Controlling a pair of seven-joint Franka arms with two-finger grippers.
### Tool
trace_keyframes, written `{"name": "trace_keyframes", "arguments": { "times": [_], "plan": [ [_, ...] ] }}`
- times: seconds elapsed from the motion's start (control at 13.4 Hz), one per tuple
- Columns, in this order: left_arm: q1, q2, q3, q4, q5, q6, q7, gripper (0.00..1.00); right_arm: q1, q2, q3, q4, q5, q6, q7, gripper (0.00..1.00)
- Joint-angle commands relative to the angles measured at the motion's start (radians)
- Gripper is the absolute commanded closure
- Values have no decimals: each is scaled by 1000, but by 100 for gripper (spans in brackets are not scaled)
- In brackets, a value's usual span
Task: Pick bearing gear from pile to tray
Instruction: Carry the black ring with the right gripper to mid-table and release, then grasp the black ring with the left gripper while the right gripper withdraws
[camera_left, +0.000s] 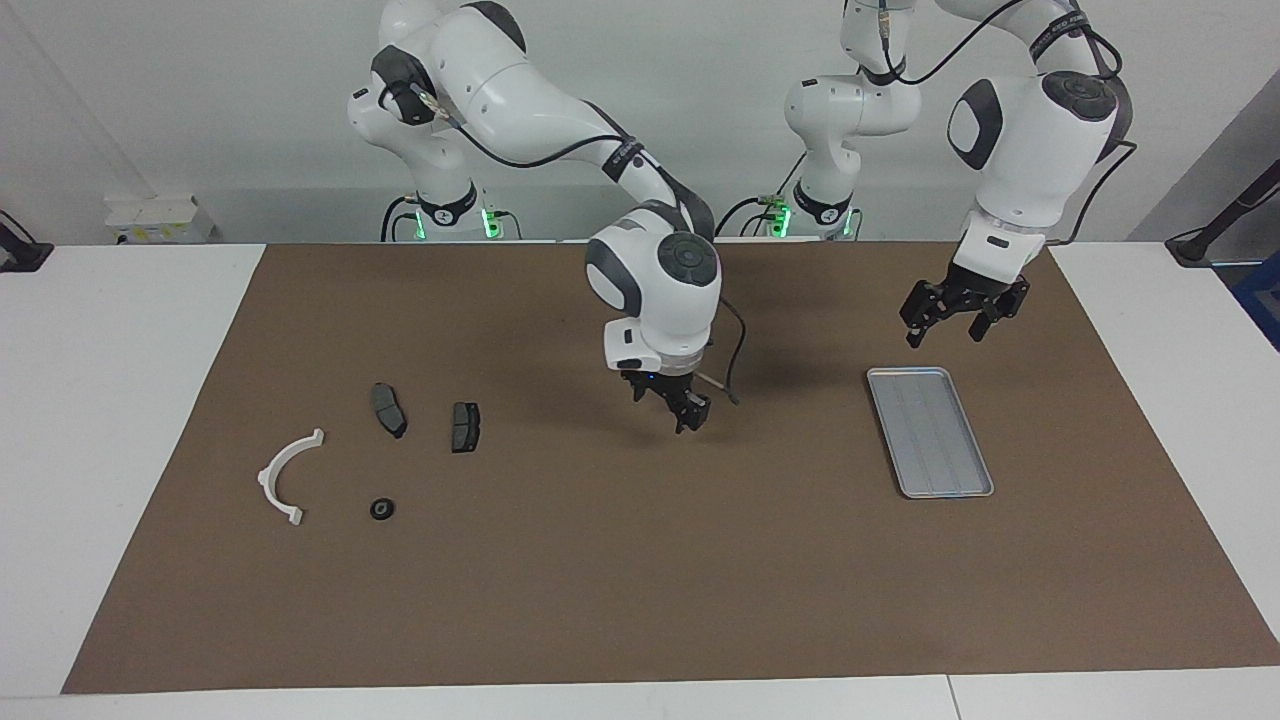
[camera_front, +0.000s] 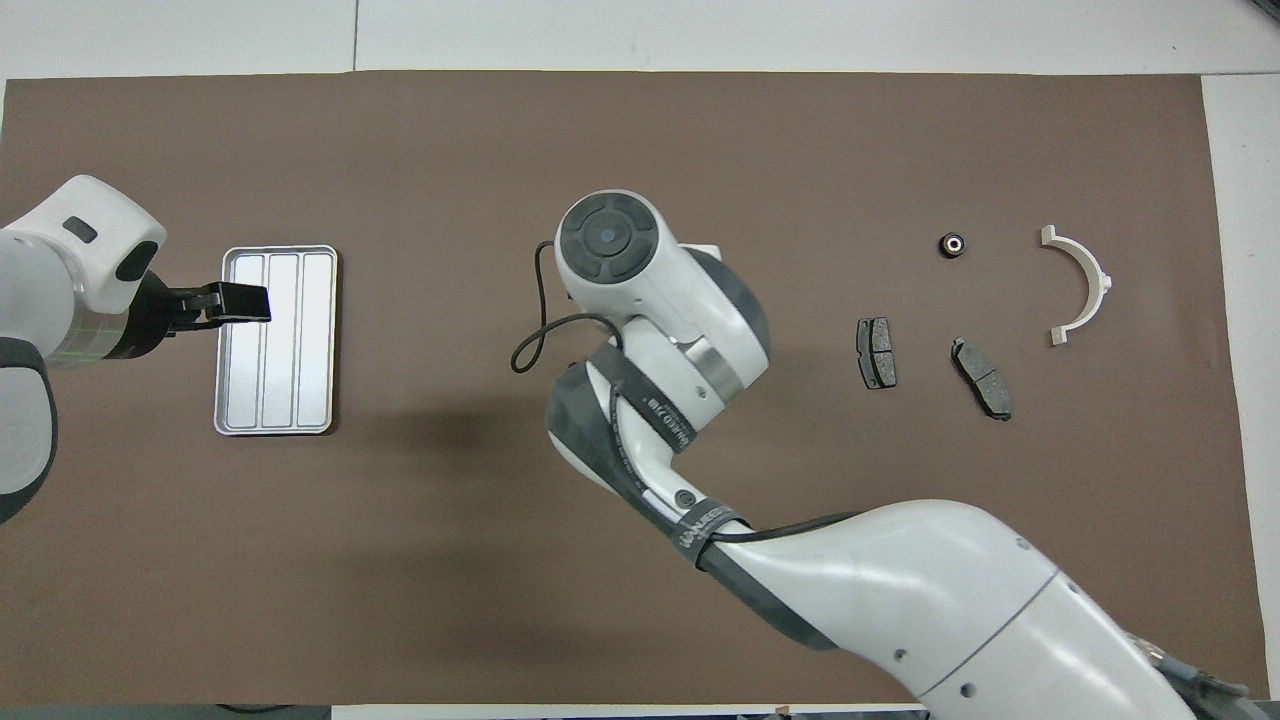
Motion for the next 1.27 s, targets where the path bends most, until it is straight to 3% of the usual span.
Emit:
{"name": "trace_keyframes", "arguments": {
  "times": [0.0, 0.22, 0.3, 0.45, 0.6, 0.67, 0.82, 1.19],
  "plan": [
    [-124, 69, 7, 56, 63, 11, -212, 0, -153, -95, 21, -6, 80, -92, -264, 0],
    [-300, 230, 7, 197, 123, 8, -520, 1, -296, -134, 18, -9, 74, -155, -538, 0],
    [-337, 247, 7, 218, 124, 8, -576, 1, -334, -134, 16, -17, 70, -149, -600, 0],
    [-437, 346, 10, 274, 128, 11, -698, 2, -429, -141, 16, -61, 65, -103, -717, 0],
    [-485, 506, 9, 410, 166, 24, -804, 3, -501, -155, 15, -144, 56, -27, -787, 0],
    [-487, 532, 6, 420, 151, 49, -814, 4, -537, -160, 15, -200, 42, 34, -806, 0],
    [-500, 522, 4, 339, 95, 103, -812, 8, -575, -160, 13, -291, 11, 145, -823, 0],
    [-499, 483, -1, 250, 45, 100, -782, 8, -614, -68, 13, -305, -29, 230, -822, 0]
  ]
}}
